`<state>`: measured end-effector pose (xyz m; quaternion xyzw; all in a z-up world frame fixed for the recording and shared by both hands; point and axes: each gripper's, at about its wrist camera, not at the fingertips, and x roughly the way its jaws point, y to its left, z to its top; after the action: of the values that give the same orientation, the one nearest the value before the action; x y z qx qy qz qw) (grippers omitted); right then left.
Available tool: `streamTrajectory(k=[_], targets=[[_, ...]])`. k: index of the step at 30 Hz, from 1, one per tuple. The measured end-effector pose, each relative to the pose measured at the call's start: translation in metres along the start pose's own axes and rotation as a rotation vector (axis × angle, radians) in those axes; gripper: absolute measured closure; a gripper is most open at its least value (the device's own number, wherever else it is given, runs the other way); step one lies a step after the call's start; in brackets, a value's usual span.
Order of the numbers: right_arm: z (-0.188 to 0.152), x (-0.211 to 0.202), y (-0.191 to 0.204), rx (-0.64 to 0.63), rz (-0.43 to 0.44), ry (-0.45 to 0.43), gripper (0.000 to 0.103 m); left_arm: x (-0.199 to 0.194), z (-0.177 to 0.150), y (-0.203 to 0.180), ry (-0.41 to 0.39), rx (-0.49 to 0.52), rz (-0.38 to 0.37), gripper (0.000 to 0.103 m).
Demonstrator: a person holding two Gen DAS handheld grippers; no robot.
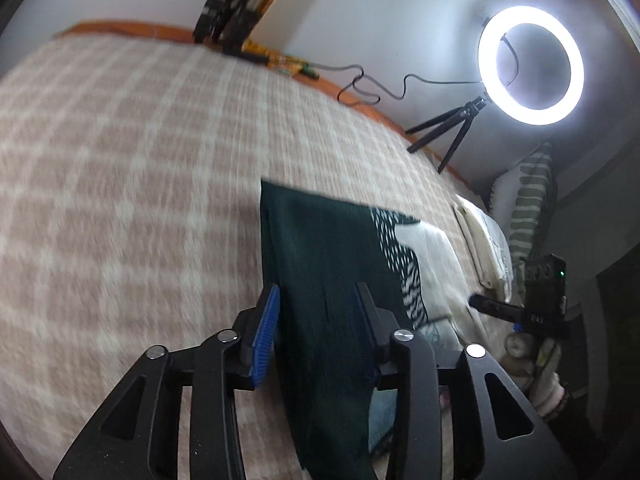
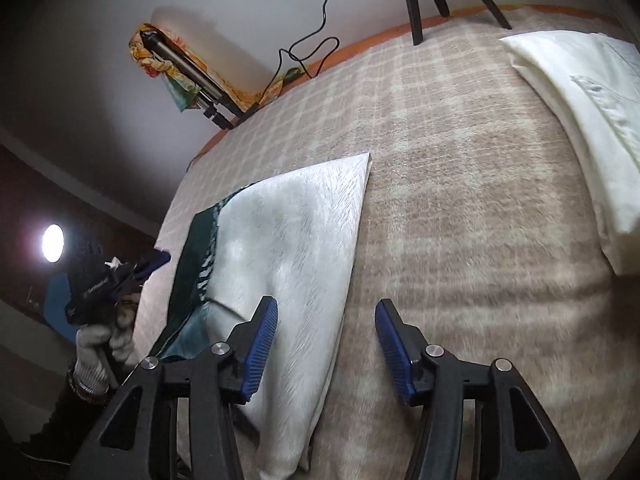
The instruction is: Fold small clothes
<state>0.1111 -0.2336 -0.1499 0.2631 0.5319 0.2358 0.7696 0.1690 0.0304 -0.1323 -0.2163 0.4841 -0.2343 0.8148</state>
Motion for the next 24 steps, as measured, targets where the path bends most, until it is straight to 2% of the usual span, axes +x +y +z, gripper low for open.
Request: streamTrajectory(k=[4,9,13,14,16,17,21,24], targets=[[0.011,0.01,-0.001,0.025,0.056,-0.02,0.05,0.016,-0.011,0.004,0.054,-0.058,-0.044,0.066],[0.015,0.026,-0.002,0.06,0.15,-0.04,0.059,0.023,-0.009,0.0,0.035,-0.056,-0.099,0.066],[0.018,0.034,0.001,0.071,0.154,-0.049,0.071,0.028,-0.003,-0.006,0.02,-0.034,-0.103,0.069],[0.019,0.036,0.003,0.072,0.141,-0.049,0.079,0.029,-0.001,-0.008,0.012,-0.022,-0.087,0.072],[0.019,0.038,0.006,0.069,0.101,-0.054,0.091,0.033,0.003,-0.009,0.004,-0.015,-0.054,0.091],[0.019,0.039,0.01,0.059,0.075,-0.055,0.097,0.034,0.004,-0.008,0.0,-0.02,-0.042,0.096],[0.017,0.036,0.038,-0.062,-0.071,-0.081,0.101,0.031,0.006,-0.02,-0.027,0.058,0.006,0.098],[0.015,0.027,0.064,-0.167,-0.146,-0.123,0.101,0.022,0.007,-0.033,-0.059,0.126,0.025,0.098]])
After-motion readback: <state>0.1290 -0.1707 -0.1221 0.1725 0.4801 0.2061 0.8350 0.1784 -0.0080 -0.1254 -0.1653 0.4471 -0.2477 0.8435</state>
